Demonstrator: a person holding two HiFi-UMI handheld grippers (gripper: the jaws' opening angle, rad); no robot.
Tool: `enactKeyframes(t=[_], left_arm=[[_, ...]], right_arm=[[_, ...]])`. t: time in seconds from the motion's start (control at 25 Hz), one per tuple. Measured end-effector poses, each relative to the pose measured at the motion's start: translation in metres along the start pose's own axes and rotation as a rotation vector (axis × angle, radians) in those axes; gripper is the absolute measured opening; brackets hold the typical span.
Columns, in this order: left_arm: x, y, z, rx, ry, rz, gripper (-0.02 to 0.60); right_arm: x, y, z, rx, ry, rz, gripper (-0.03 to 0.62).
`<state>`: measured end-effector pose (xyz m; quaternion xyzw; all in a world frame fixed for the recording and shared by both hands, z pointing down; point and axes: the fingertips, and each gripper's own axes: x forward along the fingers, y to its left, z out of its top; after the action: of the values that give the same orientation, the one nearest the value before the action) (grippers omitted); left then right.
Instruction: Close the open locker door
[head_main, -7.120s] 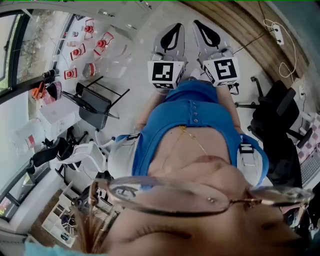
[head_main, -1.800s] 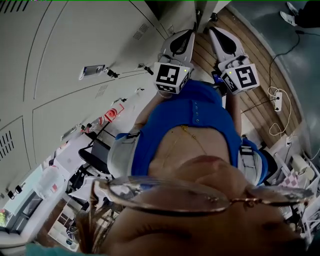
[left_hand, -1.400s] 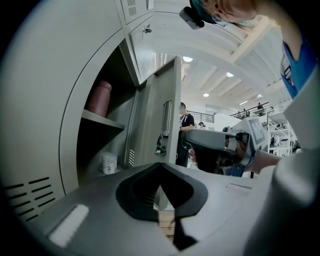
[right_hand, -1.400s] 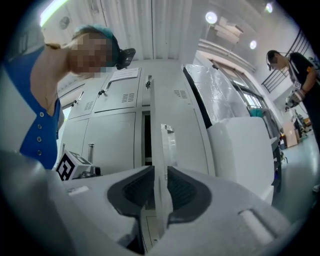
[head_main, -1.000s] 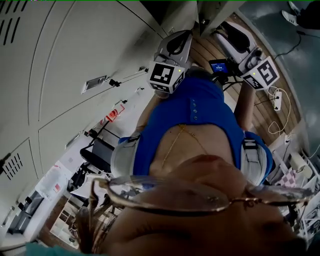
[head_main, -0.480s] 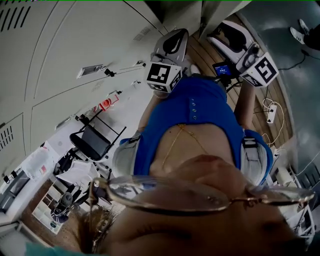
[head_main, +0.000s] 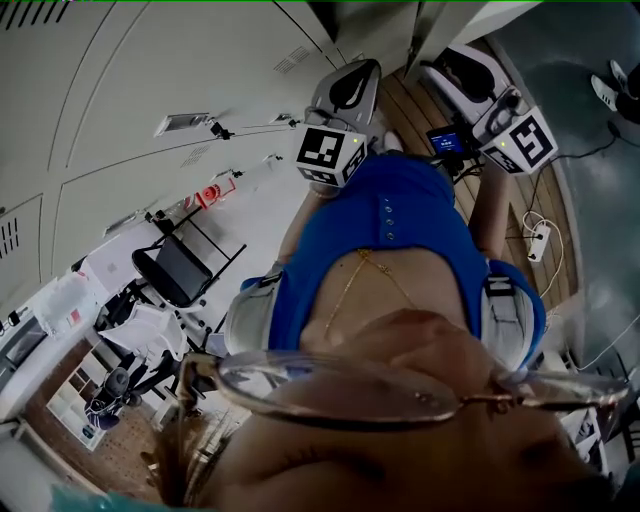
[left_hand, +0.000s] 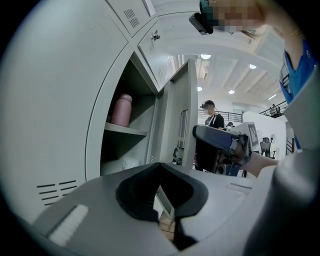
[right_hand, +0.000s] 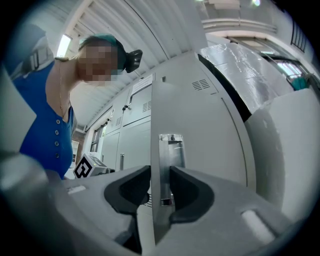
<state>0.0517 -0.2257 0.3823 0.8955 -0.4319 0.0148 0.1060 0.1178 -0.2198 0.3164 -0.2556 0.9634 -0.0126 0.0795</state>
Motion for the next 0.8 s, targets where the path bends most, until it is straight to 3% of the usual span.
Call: enactKeyframes(t=[0.8], left_arm=[[-0.01,0.011,-0.004,-0.021,-0.008,0.064,0.0]], right_arm=[[0.016,0.004,-0.003,-0.01,0.01,0.042,0.115]])
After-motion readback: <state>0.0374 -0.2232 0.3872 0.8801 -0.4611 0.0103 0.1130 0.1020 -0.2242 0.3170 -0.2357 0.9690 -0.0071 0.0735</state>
